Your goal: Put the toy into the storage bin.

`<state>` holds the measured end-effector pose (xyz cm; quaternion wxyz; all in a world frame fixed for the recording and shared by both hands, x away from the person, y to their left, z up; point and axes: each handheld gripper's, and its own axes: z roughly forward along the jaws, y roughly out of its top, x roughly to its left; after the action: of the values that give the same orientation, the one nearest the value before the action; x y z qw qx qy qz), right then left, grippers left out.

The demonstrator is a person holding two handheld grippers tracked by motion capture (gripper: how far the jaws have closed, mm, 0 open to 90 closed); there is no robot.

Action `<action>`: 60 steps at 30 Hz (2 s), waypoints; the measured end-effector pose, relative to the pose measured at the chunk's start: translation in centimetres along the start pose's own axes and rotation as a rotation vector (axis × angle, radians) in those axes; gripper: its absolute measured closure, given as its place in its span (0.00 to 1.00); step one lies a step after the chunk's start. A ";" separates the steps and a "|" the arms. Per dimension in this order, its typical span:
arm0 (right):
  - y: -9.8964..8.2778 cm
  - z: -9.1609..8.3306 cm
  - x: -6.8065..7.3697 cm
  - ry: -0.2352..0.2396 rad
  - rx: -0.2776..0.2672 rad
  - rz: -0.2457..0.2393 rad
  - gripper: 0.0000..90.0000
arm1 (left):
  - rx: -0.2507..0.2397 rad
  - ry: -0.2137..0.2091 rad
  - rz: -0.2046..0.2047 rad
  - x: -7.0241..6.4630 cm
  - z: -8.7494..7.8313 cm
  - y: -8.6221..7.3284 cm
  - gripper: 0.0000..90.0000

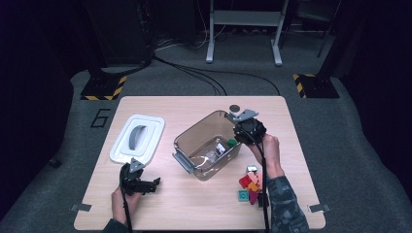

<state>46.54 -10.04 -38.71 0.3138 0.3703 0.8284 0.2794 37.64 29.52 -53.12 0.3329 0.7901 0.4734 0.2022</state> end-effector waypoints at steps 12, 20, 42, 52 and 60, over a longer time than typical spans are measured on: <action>-2.3 -3.7 -1.9 0.057 -0.093 0.180 0.22 | 0.000 0.000 0.000 0.0 0.0 0.0 0.00; -5.5 -4.9 -3.0 0.054 -0.044 0.266 0.17 | 0.000 0.000 -0.001 0.0 0.0 0.0 0.00; -16.1 -3.7 -2.0 0.051 0.177 0.465 0.25 | 0.000 0.000 0.000 0.0 0.0 0.0 0.00; -17.4 -3.6 -1.5 0.095 0.164 0.488 0.42 | -0.001 0.000 -0.001 0.0 0.0 0.0 0.00; -17.4 -3.3 -1.2 0.106 0.177 0.490 0.47 | 0.000 0.000 0.000 0.0 0.0 0.0 0.00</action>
<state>37.18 -21.68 -48.27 0.1592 0.5707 0.7506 0.2924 37.64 29.51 -53.12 0.3329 0.7901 0.4733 0.2024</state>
